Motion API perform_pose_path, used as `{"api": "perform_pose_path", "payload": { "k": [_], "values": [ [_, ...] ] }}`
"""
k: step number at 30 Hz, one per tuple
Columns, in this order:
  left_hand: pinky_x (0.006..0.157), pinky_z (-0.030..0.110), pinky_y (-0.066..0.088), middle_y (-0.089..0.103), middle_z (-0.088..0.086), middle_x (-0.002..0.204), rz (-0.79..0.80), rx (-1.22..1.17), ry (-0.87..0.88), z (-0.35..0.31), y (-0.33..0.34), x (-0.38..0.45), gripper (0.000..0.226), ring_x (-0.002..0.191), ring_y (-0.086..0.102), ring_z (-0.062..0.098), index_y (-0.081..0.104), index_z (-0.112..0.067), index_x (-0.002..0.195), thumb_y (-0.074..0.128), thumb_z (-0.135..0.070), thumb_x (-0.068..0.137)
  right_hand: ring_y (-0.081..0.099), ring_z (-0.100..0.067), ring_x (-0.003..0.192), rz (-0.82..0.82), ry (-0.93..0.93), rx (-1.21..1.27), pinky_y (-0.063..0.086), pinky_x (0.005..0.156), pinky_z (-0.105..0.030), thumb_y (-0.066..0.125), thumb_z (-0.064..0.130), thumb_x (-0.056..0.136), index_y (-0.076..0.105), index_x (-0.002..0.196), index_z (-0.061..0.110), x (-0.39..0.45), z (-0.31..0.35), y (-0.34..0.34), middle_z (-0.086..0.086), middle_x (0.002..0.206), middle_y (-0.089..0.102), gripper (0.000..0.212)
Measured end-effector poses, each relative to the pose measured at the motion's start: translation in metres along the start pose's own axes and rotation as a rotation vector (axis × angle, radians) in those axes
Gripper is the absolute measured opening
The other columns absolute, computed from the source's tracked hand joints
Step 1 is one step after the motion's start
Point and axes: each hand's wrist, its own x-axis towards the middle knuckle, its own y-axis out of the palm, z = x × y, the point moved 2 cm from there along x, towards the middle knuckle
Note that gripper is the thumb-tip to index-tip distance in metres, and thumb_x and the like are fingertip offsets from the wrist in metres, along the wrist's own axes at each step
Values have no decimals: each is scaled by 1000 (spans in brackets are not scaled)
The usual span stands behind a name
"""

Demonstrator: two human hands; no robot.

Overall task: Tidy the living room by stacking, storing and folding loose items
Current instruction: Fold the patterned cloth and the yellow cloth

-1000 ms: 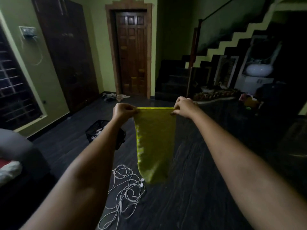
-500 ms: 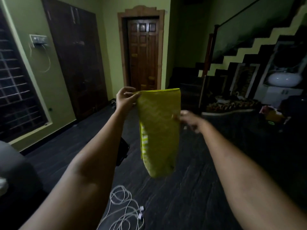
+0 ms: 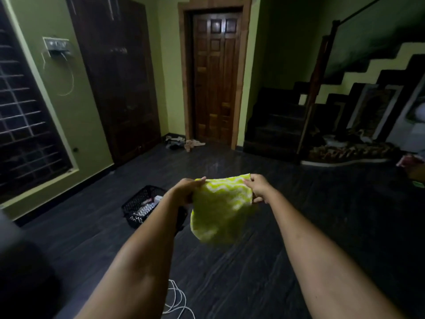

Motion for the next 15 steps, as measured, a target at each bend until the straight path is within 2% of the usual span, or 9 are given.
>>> {"api": "perform_pose_path", "payload": {
  "k": [2,3,4,6,8,10,11,13,15],
  "values": [
    [57,28,42,52,9,77,-123,186,68,-14,-4,29,36,62,49,19,62,-12,84,60,-47,90,51,-21,79,-134,-70,-87,38,46,-11,48,16,99,49,75,13,41,5,4,-3,73,50,24],
    [57,28,41,52,7,72,-180,283,96,-18,-4,41,38,63,49,20,58,-12,77,56,-48,92,53,-25,88,-185,-88,-152,42,57,-12,49,16,99,55,82,7,57,9,9,-10,81,56,20],
    [57,29,39,51,4,67,-237,366,132,-21,-4,50,41,65,50,20,54,-14,69,54,-47,93,56,-30,99,-241,-98,-228,45,72,-20,49,18,99,60,98,1,70,10,12,-18,97,62,20],
    [61,31,38,52,4,67,-358,419,179,-27,-5,73,43,73,53,23,50,-13,64,53,-44,94,57,-37,108,-299,-93,-322,45,82,-33,50,23,99,57,117,-2,100,15,19,-25,117,60,32],
    [70,34,44,63,11,86,-458,388,213,-33,-10,104,38,88,59,28,60,-5,83,57,-42,92,57,-38,110,-328,-104,-312,44,83,-36,54,25,96,52,121,-2,137,21,24,-24,120,60,36],
    [79,35,48,58,8,103,-522,262,216,-42,-19,130,44,98,57,26,54,-4,111,65,-40,88,58,-36,107,-324,-99,-201,44,83,-38,61,26,92,46,123,-2,172,27,24,-21,116,60,44],
    [78,35,48,55,6,105,-527,187,218,-46,-22,141,46,97,56,24,51,-7,116,67,-39,86,59,-32,101,-319,-107,-126,43,80,-37,63,26,91,46,116,1,188,31,23,-18,108,59,39],
    [71,32,50,60,8,108,-431,93,231,-55,-33,169,36,88,57,21,58,-12,110,69,-36,86,53,-24,85,-218,-90,27,40,69,-31,61,28,92,46,93,12,218,41,21,-10,93,54,23],
    [82,38,51,66,11,110,-207,20,165,-64,-43,188,31,89,62,23,70,-19,102,75,-39,80,54,-19,76,61,-12,112,41,60,-27,60,34,93,57,89,13,241,57,19,-7,85,58,21]
  ]
}}
